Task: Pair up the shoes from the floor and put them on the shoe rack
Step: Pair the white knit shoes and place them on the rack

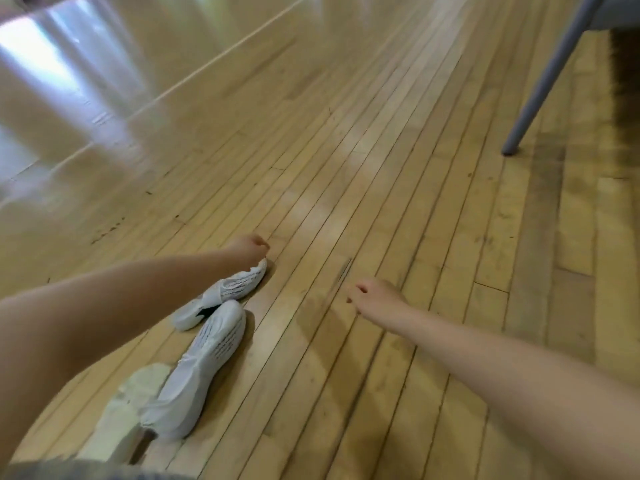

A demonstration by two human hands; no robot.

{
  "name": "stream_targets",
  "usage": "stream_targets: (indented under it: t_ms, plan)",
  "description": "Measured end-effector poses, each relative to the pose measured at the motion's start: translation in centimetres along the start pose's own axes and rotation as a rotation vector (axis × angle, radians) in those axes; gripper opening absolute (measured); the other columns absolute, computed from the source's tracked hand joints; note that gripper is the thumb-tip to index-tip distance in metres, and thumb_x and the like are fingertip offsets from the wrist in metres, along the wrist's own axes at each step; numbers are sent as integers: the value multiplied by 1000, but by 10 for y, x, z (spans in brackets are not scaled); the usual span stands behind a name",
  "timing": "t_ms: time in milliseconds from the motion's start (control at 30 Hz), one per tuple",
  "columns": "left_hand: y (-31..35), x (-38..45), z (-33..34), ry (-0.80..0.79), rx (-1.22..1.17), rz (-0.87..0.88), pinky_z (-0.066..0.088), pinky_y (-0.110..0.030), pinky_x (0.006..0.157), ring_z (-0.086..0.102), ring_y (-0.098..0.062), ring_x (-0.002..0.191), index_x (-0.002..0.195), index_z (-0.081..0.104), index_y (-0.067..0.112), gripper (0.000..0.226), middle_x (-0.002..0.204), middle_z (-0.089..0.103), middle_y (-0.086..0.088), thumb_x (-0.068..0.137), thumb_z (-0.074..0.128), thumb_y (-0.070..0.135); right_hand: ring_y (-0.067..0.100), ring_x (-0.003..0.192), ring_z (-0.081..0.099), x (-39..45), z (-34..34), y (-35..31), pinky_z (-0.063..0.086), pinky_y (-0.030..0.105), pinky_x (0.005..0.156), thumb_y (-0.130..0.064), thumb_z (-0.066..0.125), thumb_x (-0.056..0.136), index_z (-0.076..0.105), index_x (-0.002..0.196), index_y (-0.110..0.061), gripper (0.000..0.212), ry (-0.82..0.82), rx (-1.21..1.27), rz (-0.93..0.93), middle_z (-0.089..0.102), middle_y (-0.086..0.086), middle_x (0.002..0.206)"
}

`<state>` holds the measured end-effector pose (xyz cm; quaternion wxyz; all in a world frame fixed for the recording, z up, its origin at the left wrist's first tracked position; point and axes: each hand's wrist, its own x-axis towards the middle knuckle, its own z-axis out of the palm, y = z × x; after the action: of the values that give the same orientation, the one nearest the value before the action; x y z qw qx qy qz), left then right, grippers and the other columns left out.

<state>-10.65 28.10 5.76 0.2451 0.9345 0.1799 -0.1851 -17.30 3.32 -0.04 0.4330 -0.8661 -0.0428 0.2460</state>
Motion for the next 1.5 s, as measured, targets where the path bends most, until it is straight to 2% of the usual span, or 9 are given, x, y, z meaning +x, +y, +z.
stream_targets:
  t_ms: [133, 433, 633, 733, 867, 1000, 1100, 1333, 1500]
  plan:
    - [-40, 14, -21, 22, 118, -9, 48, -30, 81, 55, -21, 91, 124, 57, 7, 31, 116, 61, -12, 97, 45, 16, 19, 64, 49, -8, 7, 18, 40, 30, 63, -45, 36, 97, 61, 83, -8, 47, -28, -96, 43, 52, 4, 73]
    - [-70, 36, -30, -50, 103, 81, 43, -32, 90, 55, -27, 112, 132, 51, 8, 37, 131, 55, -13, 98, 42, 18, 18, 71, 49, 19, 91, -54, 38, 29, 65, -40, 38, 96, 65, 109, -2, 48, -154, -138, 152, 53, 2, 80]
    - [-149, 42, -30, 28, 172, 12, 53, -32, 64, 60, -27, 85, 134, 47, 13, 41, 119, 58, -16, 94, 41, 22, 23, 73, 56, 44, 166, -101, 49, 31, 67, -54, 39, 91, 57, 86, -13, 45, -354, -212, 210, 58, 5, 80]
    - [-197, 40, -34, 51, 324, -79, 46, -44, 99, 46, -33, 122, 144, 35, 15, 54, 140, 42, -17, 95, 48, 32, 24, 73, 58, 46, 196, -115, 54, 35, 73, -57, 40, 89, 56, 86, -11, 48, -377, -196, 220, 59, 6, 78]
    - [-223, 54, -52, 153, 288, -98, 55, -33, 75, 61, -23, 92, 144, 35, 13, 50, 133, 52, -15, 97, 45, 28, 20, 60, 54, 53, 223, -109, 49, 29, 62, -59, 39, 89, 57, 79, -12, 52, -357, -186, 242, 56, 4, 69]
    - [-239, 66, -47, -44, 226, -167, 48, -25, 67, 60, -20, 89, 117, 60, 6, 39, 109, 66, -11, 100, 40, 35, 18, 52, 48, 65, 225, -108, 40, 27, 55, -57, 36, 92, 42, 59, -17, 52, -251, -189, 236, 46, 0, 59]
    - [-252, 64, -33, -5, 126, -143, 36, -23, 50, 48, -16, 61, 86, 64, 5, 37, 70, 56, -2, 100, 39, 29, 24, 65, 57, 82, 211, -108, 45, 29, 60, -53, 32, 93, 44, 67, -17, 46, -216, -150, 253, 52, 2, 69]
    - [-189, 42, -30, 69, -161, 39, 39, -30, 58, 46, -19, 58, 81, 64, 3, 43, 66, 55, -6, 99, 42, 35, 21, 72, 57, 108, 145, -103, 49, 31, 64, -48, 36, 96, 62, 106, -8, 49, -86, 120, 328, 62, 7, 84]
    - [-109, 12, 10, 62, -310, 156, 37, -25, 54, 50, -18, 58, 76, 58, 7, 42, 65, 55, -5, 100, 38, 35, 30, 100, 61, 106, 94, -100, 54, 36, 71, -57, 40, 93, 46, 133, -10, 62, -19, 438, 445, 58, 12, 121]
